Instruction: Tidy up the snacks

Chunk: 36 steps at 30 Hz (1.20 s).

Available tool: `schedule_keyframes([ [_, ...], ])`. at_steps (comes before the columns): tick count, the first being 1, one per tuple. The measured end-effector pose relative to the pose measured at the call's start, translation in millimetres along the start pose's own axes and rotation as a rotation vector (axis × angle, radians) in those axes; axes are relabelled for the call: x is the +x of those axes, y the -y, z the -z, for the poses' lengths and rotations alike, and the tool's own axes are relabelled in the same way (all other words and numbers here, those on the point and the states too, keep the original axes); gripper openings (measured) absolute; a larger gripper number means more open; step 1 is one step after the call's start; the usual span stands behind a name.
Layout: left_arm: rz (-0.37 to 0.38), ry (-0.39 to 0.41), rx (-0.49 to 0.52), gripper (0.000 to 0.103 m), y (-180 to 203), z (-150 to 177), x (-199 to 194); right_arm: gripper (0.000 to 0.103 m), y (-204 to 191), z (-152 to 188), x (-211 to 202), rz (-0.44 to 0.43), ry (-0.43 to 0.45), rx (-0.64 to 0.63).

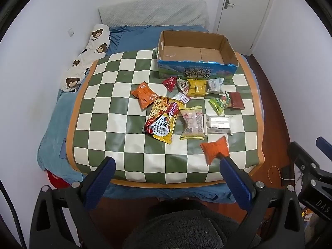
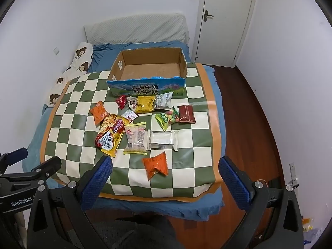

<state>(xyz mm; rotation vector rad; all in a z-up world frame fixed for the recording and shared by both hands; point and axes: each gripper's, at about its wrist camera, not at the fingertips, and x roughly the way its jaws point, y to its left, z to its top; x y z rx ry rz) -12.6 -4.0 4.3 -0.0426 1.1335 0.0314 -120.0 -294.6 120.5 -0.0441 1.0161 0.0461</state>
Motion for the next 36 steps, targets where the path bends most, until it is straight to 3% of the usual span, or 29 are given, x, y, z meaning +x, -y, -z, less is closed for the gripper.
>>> schedule_keyframes([
  [36, 0.002, -0.004, 0.005, 0.103, 14, -1, -3, 0.103, 0, 7, -5, -0.015, -0.006, 0.012],
])
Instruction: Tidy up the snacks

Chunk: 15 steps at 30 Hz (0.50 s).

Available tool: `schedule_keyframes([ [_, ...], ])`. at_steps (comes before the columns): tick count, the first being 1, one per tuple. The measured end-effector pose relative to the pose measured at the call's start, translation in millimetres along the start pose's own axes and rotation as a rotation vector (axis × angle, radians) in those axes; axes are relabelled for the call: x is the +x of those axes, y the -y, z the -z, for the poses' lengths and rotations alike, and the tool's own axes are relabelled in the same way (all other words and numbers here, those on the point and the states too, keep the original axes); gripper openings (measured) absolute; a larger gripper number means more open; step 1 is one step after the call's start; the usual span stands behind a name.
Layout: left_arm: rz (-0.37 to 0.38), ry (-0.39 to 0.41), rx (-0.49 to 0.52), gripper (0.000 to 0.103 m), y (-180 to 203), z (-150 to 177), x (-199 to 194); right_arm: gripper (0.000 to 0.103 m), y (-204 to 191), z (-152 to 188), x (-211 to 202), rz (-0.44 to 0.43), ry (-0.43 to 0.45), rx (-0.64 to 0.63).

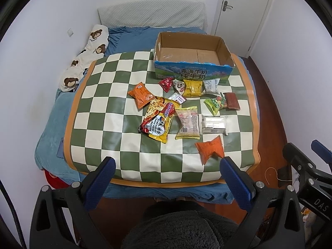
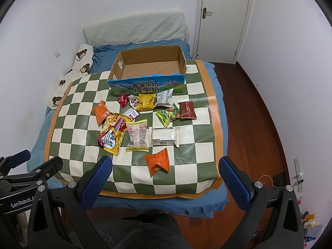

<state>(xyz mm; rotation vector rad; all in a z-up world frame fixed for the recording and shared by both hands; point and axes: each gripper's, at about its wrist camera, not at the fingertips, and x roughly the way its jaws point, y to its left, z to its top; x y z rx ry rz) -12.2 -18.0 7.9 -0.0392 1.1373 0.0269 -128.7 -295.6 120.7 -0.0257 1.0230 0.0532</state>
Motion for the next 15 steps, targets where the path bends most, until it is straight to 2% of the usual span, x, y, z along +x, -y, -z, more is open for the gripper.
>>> schedule_keyframes([
  [15, 0.002, 0.012, -0.002, 0.103, 6.1, -4.9, -3.2, 0.103, -0.8, -0.7, -1.4, 0.000, 0.006, 0.005],
])
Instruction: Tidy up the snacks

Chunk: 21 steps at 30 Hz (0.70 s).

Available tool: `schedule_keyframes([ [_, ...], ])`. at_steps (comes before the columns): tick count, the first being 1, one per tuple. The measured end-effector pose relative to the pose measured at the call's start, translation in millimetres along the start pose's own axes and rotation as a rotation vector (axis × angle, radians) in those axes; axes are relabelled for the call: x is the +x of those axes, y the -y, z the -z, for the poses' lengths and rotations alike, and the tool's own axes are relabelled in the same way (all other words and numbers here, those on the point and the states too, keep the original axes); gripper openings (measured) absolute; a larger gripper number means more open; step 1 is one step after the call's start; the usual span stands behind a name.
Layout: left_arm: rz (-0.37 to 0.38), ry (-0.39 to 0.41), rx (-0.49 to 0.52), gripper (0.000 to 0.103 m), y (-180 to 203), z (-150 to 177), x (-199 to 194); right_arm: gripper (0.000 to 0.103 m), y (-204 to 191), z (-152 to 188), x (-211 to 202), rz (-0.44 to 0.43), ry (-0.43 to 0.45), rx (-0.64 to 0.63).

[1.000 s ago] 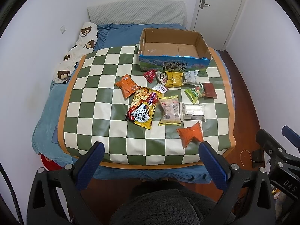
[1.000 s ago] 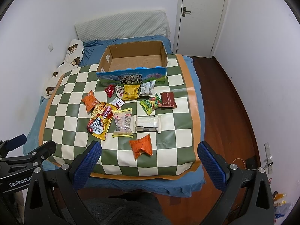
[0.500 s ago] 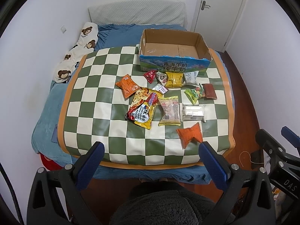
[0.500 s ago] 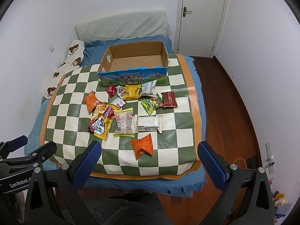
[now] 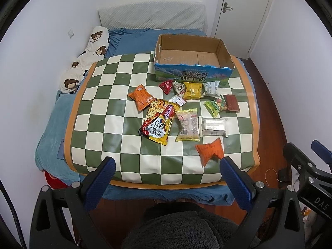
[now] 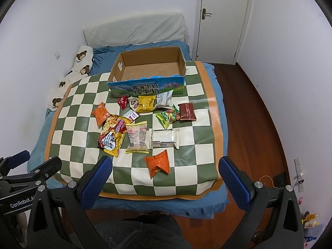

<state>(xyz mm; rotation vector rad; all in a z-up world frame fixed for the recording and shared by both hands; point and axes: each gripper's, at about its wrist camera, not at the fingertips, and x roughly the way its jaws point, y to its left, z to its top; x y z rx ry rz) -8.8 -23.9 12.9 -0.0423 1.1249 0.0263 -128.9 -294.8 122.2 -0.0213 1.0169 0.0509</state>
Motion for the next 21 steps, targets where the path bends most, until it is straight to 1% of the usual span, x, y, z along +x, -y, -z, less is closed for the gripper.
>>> schedule_keyframes([
  [21, 0.007, 0.009, -0.014, 0.103, -6, -1, -1, 0.103, 7, -13, 0, -0.006, 0.011, 0.004],
])
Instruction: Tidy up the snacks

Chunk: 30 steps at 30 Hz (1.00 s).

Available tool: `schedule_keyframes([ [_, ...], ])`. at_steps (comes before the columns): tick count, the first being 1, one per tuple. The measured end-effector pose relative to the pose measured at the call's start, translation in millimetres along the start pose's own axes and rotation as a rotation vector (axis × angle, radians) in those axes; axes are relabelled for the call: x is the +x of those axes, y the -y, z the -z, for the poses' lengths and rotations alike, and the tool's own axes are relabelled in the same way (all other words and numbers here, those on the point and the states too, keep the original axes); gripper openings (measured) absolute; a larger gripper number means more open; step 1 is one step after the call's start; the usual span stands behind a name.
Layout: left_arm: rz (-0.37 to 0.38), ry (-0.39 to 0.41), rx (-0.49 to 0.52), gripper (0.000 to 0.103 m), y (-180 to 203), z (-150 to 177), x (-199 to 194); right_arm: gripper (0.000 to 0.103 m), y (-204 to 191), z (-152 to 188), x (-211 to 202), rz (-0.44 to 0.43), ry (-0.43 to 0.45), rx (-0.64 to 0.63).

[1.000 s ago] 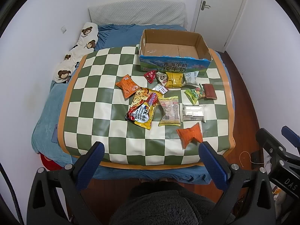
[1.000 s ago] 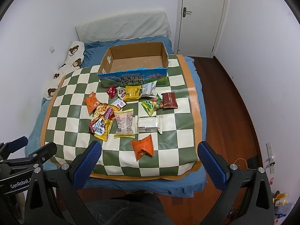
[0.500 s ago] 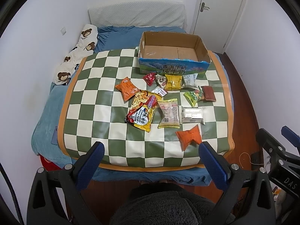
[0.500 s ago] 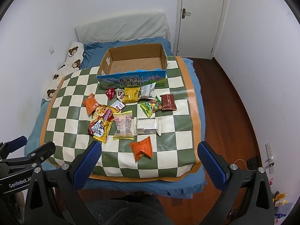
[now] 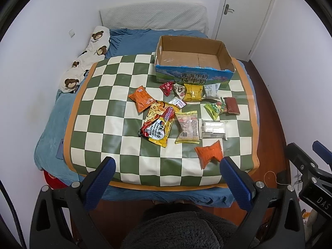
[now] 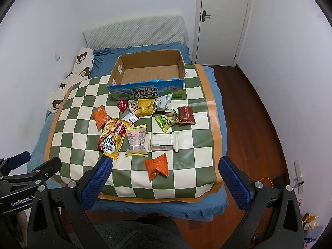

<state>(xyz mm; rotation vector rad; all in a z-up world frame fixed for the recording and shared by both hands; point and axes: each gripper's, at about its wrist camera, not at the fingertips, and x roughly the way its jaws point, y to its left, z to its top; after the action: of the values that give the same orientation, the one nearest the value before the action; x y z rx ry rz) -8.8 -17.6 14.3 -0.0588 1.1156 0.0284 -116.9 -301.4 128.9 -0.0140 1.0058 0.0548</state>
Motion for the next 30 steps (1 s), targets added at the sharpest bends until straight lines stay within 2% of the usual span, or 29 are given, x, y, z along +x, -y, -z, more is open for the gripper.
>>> schedule_keyframes([
  [9, -0.001, -0.006, -0.014, 0.103, -7, -1, 9, 0.103, 4, 6, 12, -0.016, -0.011, 0.011],
  [13, -0.062, -0.003, -0.038, 0.103, -17, -6, 45, 0.103, 9, 8, 43, -0.035, -0.053, 0.041],
  [18, -0.164, -0.046, -0.040, 0.103, -34, -23, 117, 0.103, 22, 10, 124, -0.097, -0.163, 0.126],
  [23, -0.207, -0.177, -0.015, 0.103, -48, -39, 212, 0.103, 17, 8, 225, -0.155, -0.279, 0.168],
  [26, -0.201, -0.259, 0.021, 0.103, -51, -49, 267, 0.103, 1, 5, 280, -0.173, -0.333, 0.156],
  [30, -0.126, -0.337, 0.071, 0.103, -49, -60, 326, 0.103, -24, 3, 343, -0.226, -0.405, 0.141],
])
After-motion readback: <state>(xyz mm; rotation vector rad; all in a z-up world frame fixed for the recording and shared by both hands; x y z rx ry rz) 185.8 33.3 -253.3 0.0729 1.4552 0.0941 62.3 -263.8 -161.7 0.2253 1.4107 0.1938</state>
